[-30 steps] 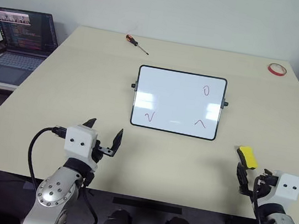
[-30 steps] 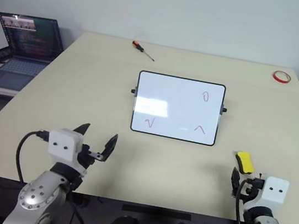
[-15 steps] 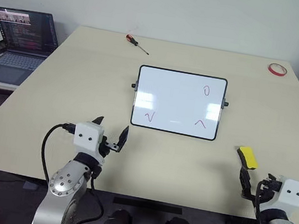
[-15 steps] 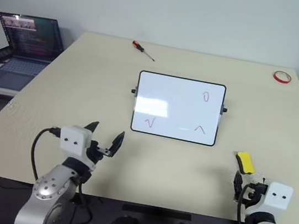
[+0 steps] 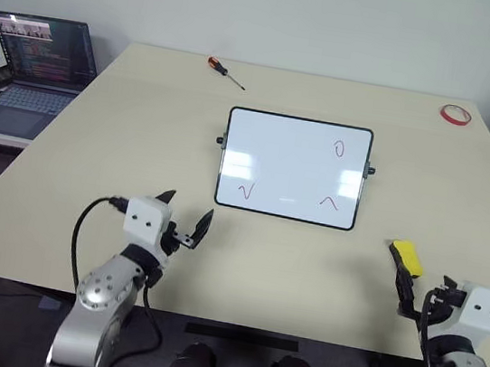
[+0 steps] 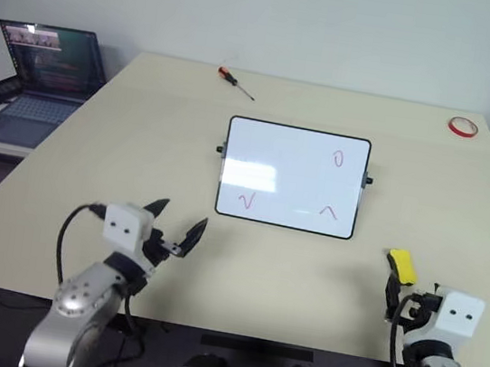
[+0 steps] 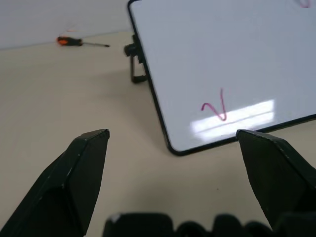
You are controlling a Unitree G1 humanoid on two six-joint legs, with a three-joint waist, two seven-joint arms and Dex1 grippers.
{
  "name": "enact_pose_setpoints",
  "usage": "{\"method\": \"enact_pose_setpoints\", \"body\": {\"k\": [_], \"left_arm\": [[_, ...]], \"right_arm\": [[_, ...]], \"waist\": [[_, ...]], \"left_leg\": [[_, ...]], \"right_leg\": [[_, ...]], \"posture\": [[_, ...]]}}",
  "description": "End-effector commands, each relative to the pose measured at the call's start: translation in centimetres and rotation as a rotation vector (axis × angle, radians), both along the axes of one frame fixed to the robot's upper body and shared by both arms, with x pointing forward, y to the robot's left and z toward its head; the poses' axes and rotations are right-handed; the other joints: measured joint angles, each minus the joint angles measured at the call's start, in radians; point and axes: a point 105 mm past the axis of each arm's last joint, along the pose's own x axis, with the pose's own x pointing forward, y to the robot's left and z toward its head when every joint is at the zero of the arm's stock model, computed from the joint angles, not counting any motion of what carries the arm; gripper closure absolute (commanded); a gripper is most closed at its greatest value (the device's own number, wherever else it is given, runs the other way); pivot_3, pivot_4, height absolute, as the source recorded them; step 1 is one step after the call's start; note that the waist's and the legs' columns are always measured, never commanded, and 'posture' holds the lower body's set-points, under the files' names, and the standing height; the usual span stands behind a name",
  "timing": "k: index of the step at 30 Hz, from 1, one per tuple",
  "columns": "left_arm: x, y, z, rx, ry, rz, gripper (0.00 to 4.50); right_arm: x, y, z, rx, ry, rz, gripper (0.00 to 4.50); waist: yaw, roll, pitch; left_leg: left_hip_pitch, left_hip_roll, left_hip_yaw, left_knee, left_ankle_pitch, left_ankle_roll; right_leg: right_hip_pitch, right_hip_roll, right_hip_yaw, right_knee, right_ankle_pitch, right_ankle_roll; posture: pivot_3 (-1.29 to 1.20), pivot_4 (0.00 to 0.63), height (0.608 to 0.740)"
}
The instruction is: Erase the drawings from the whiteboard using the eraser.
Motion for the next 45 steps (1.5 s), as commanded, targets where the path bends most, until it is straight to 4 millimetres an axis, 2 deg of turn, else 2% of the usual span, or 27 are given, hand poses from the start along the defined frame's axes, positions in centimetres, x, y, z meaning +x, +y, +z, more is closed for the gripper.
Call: {"method": "enact_pose_setpoints", "body": {"k": [1, 6, 10, 14, 17, 20, 24, 30, 45], "left_arm": [[0.5, -2.0, 1.8, 0.001, -0.031, -0.198, 0.0], [1.0, -6.1, 4.0, 0.067, -0.081, -0.536, 0.0], [1.1, -7.8, 4.2, 0.103, -0.083, -0.693, 0.0], [1.6, -10.5, 3.6, 0.193, -0.062, -0.897, 0.0], [1.7, -11.4, 3.6, 0.189, -0.061, -0.966, 0.0], [2.0, -13.2, 3.2, 0.26, -0.118, -1.023, 0.0], [1.8, -15.0, 3.8, 0.248, -0.152, -1.078, 0.0], [1.9, -15.3, 4.4, 0.254, -0.173, -1.072, 0.0], [1.6, -14.7, 4.3, 0.271, -0.176, -1.061, 0.0]], "right_arm": [[0.6, -0.1, 0.8, -0.011, -0.024, 0.033, 0.03], [2.0, -0.9, 1.1, 0.0, -0.025, 0.043, 0.03], [2.4, -1.2, 0.7, 0.016, -0.007, 0.042, 0.03], [3.3, -1.8, 0.4, 0.022, 0.017, 0.051, 0.03], [3.8, -2.1, 0.2, 0.017, 0.022, 0.05, 0.03], [4.3, -2.7, -0.2, 0.018, 0.035, 0.046, 0.03], [4.8, -2.6, -0.2, 0.026, 0.036, 0.061, 0.03], [5.3, -1.9, -1.3, 0.026, 0.073, 0.103, 0.03], [5.9, -1.0, -2.0, 0.059, 0.102, 0.133, 0.03]], "waist": [[0.0, 0.0, 0.0], [-0.001, 0.0, 0.0], [-0.002, 0.0, 0.0], [-0.004, 0.0, 0.0], [-0.006, 0.0, 0.0], [-0.004, 0.0, 0.0], [-0.004, 0.0, 0.0], [-0.007, 0.0, 0.0], [-0.005, 0.0, 0.0]], "left_leg": [[0.0, 0.0, 0.0, 0.0, 0.0, 0.0], [0.0, 0.0, 0.001, 0.0, 0.0, 0.0], [0.0, 0.0, 0.002, 0.0, 0.0, 0.0], [0.0, 0.0, 0.002, 0.0, 0.0, 0.0], [0.0, 0.0, 0.004, 0.0, 0.0, 0.0], [0.0, 0.0, 0.004, 0.0, 0.0, 0.0], [-0.001, 0.0, 0.006, 0.0, 0.0, 0.0], [0.0, 0.0, 0.006, 0.0, 0.0, 0.001], [0.0, 0.0, 0.002, 0.0, 0.0, 0.001]], "right_leg": [[0.0, 0.001, 0.0, 0.0, 0.0, 0.0], [0.0, 0.003, 0.0, 0.0, 0.003, -0.004], [0.0, 0.003, 0.0, 0.0, 0.003, -0.004], [-0.001, 0.004, 0.0, 0.001, 0.003, -0.004], [-0.001, 0.004, 0.001, 0.001, 0.003, -0.004], [-0.001, 0.005, 0.0, 0.001, 0.003, -0.004], [-0.001, 0.004, 0.001, 0.001, 0.003, -0.004], [-0.001, 0.005, 0.001, 0.001, 0.003, -0.004], [-0.001, 0.005, 0.001, 0.001, 0.003, -0.004]], "posture": [[0.0, 0.15, 0.74], [0.0, 0.15, 0.74], [0.0, 0.15, 0.74], [0.0, 0.15, 0.74], [0.0, 0.15, 0.74], [0.0, 0.15, 0.74], [0.0, 0.15, 0.74], [0.0, 0.15, 0.74], [0.0, 0.15, 0.74]]}}
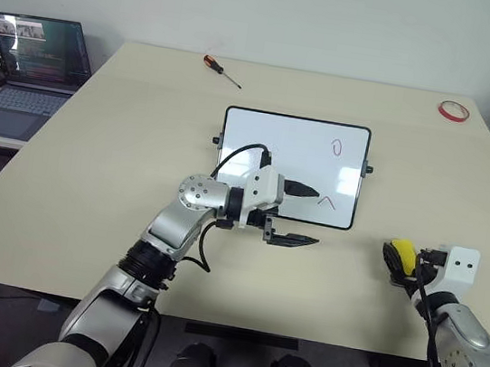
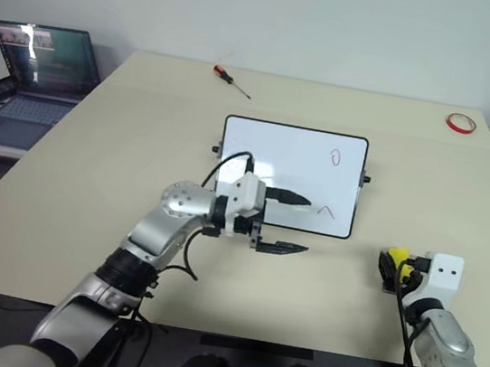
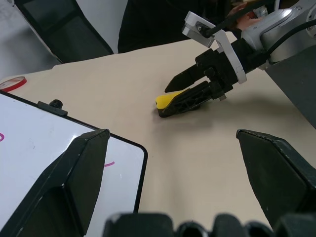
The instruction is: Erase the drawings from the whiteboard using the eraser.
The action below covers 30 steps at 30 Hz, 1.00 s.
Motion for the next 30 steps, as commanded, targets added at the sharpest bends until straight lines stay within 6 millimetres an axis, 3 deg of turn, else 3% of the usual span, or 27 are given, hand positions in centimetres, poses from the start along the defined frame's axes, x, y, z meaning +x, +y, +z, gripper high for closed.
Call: {"method": "enact_pose_setpoints", "body": {"k": [1, 11, 14, 20, 22, 30], "left_arm": [[-0.47, -0.07, 1.09, -0.018, -0.051, -0.014, 0.0], [-0.33, -0.01, 1.22, -0.019, -0.063, -0.01, 0.0], [-0.3, -0.04, 1.21, -0.019, -0.062, -0.01, 0.0], [-0.13, -0.12, 1.27, -0.021, -0.065, -0.006, 0.0], [-0.07, -0.15, 1.28, -0.021, -0.066, -0.005, 0.0], [-0.05, -0.22, 1.28, -0.022, -0.066, -0.004, 0.0]], "right_arm": [[0.3, 0.25, 0.6, 0.009, -0.023, 0.015, 0.03], [0.44, -0.03, 0.46, 0.019, -0.015, 0.01, 0.03], [0.45, -0.26, 0.54, 0.033, -0.02, -0.005, 0.62], [0.32, -0.33, 0.57, 0.041, -0.02, -0.008, 2.79], [0.36, -0.34, 0.61, 0.042, -0.021, -0.009, 3.3], [0.54, -0.65, 0.77, 0.018, -0.024, -0.026, 3.32]], "waist": [[0.0, 0.0, 0.0], [0.0, 0.0, 0.0], [0.0, 0.0, 0.0], [0.0, 0.0, 0.0], [0.0, 0.0, 0.0], [0.0, 0.0, 0.0]], "left_leg": [[0.0, 0.0, 0.0, 0.0, 0.0, 0.0], [0.0, 0.0, 0.0, 0.0, 0.0, 0.0], [0.0, 0.0, 0.0, 0.0, 0.0, 0.0], [0.0, 0.0, 0.0, 0.0, 0.0, 0.0], [0.0, 0.0, 0.0, 0.0, 0.0, 0.0], [0.0, 0.0, 0.0, 0.0, 0.0, 0.0]], "right_leg": [[0.0, 0.0, 0.0, 0.0, 0.0, 0.0], [0.0, 0.0, 0.0, 0.0, 0.0, 0.0], [0.0, 0.0, 0.0, 0.0, 0.0, 0.0], [0.0, 0.0, 0.0, 0.0, 0.0, 0.0], [0.0, 0.0, 0.0, 0.0, 0.0, 0.0], [0.0, 0.0, 0.0, 0.0, 0.0, 0.0]], "posture": [[0.0, 0.15, 0.74], [0.0, 0.15, 0.74], [0.0, 0.15, 0.74], [0.0, 0.15, 0.74], [0.0, 0.15, 0.74], [0.0, 0.15, 0.74]]}}
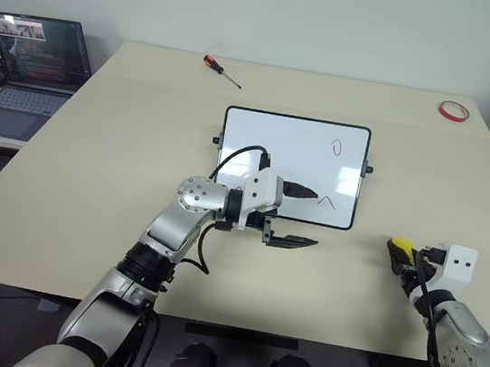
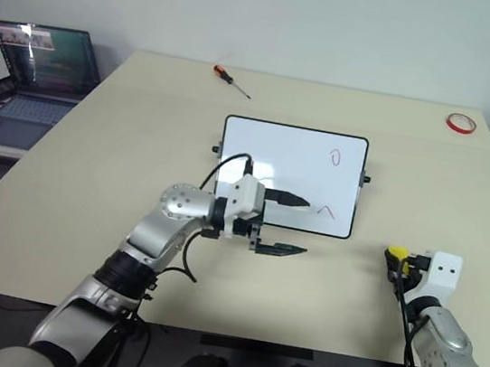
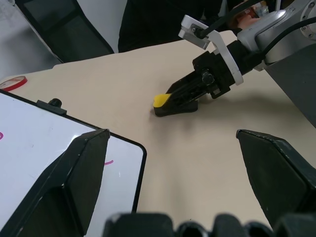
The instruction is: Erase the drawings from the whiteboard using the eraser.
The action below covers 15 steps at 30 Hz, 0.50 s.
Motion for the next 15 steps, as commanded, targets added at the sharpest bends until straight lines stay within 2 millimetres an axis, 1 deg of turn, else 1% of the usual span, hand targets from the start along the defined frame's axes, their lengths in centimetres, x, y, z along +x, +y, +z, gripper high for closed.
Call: {"method": "enact_pose_setpoints", "body": {"k": [1, 4, 8, 11, 13, 15], "left_arm": [[0.1, -0.2, 1.4, -0.021, -0.065, 0.0, 0.0], [0.6, 0.2, 2.1, -0.027, -0.114, 0.064, 0.0], [1.4, 1.0, 3.6, -0.091, -0.176, 0.205, 0.0], [2.9, 2.4, 4.6, -0.225, -0.163, 0.427, 0.0], [3.5, 3.4, 3.5, -0.23, -0.158, 0.55, 0.0], [3.3, 3.5, 2.0, -0.174, -0.188, 0.591, 0.0]], "right_arm": [[0.2, -0.5, 1.3, -0.041, -0.046, -0.019, 3.32], [0.3, 0.2, 2.4, -0.099, -0.101, 0.002, 3.32], [0.5, 1.0, 3.9, -0.167, -0.183, 0.0, 3.32], [1.0, 1.7, 5.5, -0.217, -0.266, -0.014, 3.32], [1.5, 2.5, 6.2, -0.232, -0.308, -0.01, 3.32], [2.0, 3.2, 6.6, -0.237, -0.337, 0.003, 3.32]], "waist": [[0.0, 0.0, 0.0], [0.0, 0.0, 0.0], [-0.001, 0.0, 0.0], [-0.001, 0.0, 0.0], [-0.001, 0.0, 0.0], [-0.002, 0.0, 0.0]], "left_leg": [[0.0, 0.0, 0.0, 0.0, 0.0, 0.0], [0.0, 0.0, 0.0, 0.0, 0.0, 0.0], [0.0, 0.0, 0.0, 0.0, 0.0, 0.0], [0.0, 0.0, 0.0, 0.0, 0.0, 0.0], [0.0, 0.0, 0.0, 0.0, 0.0, 0.0], [0.001, 0.0, 0.0, 0.0, 0.0, 0.0]], "right_leg": [[0.0, 0.0, 0.0, 0.0, 0.0, 0.0], [0.0, 0.0, 0.0, 0.0, 0.0, 0.0], [0.0, 0.0, 0.0, 0.0, 0.0, 0.0], [0.0, 0.0, 0.0, 0.0, 0.0, 0.0], [0.0, 0.0, 0.0, 0.0, 0.0, 0.0], [0.0, 0.0, 0.001, 0.001, 0.0, 0.0]], "posture": [[0.0, 0.15, 0.74], [0.0, 0.15, 0.74], [0.0, 0.15, 0.74], [0.0, 0.15, 0.74], [0.0, 0.15, 0.74], [0.0, 0.15, 0.74]]}}
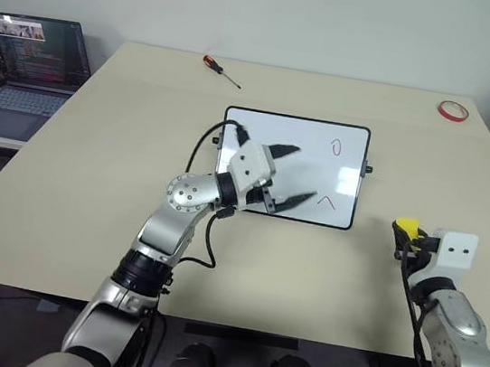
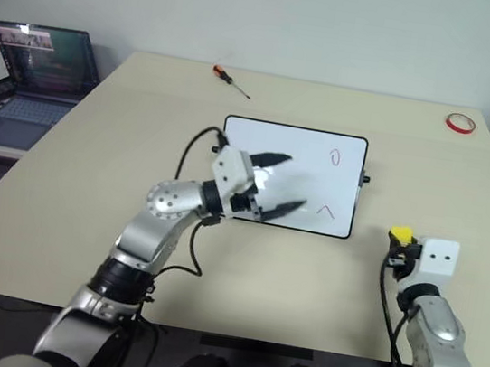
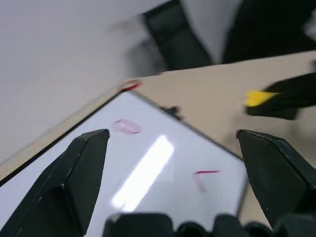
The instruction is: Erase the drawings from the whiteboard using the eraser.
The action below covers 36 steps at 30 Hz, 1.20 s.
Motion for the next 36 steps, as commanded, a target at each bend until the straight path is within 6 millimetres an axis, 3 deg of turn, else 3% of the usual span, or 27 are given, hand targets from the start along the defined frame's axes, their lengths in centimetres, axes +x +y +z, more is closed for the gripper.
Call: {"method": "enact_pose_setpoints", "body": {"k": [1, 6, 11, 19, 24, 29, 36], "left_arm": [[-0.4, 0.2, -1.1, 0.09, -0.074, 0.081, 0.0], [0.5, 0.3, -2.2, 0.05, -0.033, 0.194, 0.0], [1.3, 0.7, -2.0, 0.069, -0.063, 0.213, 0.0], [2.2, 1.1, -1.0, 0.061, -0.089, 0.238, 0.0], [2.1, 0.9, -0.9, 0.055, -0.092, 0.237, 0.0], [2.0, 0.9, -0.7, 0.052, -0.096, 0.239, 0.0], [1.5, 0.2, -1.1, 0.049, -0.073, 0.207, 0.0]], "right_arm": [[0.7, 1.2, 2.6, -0.033, -0.124, 0.023, 3.32], [3.7, 2.8, 3.5, -0.047, -0.19, 0.052, 3.32], [7.7, 6.8, 6.1, -0.026, -0.292, 0.149, 3.32], [10.4, 10.7, 7.4, -0.008, -0.351, 0.253, 3.32], [11.1, 10.7, 7.3, -0.019, -0.34, 0.256, 3.32], [11.9, 9.3, 5.9, -0.111, -0.246, 0.177, 3.32], [11.7, 9.8, 5.0, -0.144, -0.183, 0.19, 3.32]], "waist": [[0.001, 0.0, 0.0], [0.006, 0.0, 0.0], [-0.004, 0.0, 0.0], [0.0, 0.0, 0.0], [0.002, 0.0, 0.0], [0.001, 0.0, 0.0], [0.002, 0.0, 0.0]], "left_leg": [[0.0, 0.0, 0.0, 0.0, 0.0, 0.0], [0.0, -0.001, 0.0, 0.002, 0.0, 0.0], [0.0, 0.0, 0.002, 0.001, 0.0, 0.0], [-0.001, 0.0, 0.002, 0.001, 0.0, 0.0], [-0.001, 0.0, 0.001, 0.001, 0.0, 0.0], [-0.001, 0.0, 0.001, 0.001, 0.0, 0.0], [0.0, -0.001, 0.001, 0.003, 0.0, 0.0]], "right_leg": [[0.0, 0.0, 0.0, 0.0, 0.0, 0.0], [0.0, 0.0, -0.001, 0.0, 0.001, 0.001], [-0.001, 0.0, 0.001, 0.002, 0.002, 0.0], [-0.002, -0.001, 0.0, 0.0, 0.002, 0.0], [-0.002, -0.001, 0.0, 0.0, 0.002, 0.0], [-0.002, -0.001, 0.0, 0.001, 0.002, 0.0], [-0.001, -0.001, 0.0, 0.005, 0.002, 0.0]], "posture": [[0.0, 0.15, 0.74], [0.0, 0.15, 0.74], [0.0, 0.15, 0.74], [0.0, 0.15, 0.74], [0.0, 0.15, 0.74], [0.0, 0.15, 0.74], [0.0, 0.15, 0.74]]}}
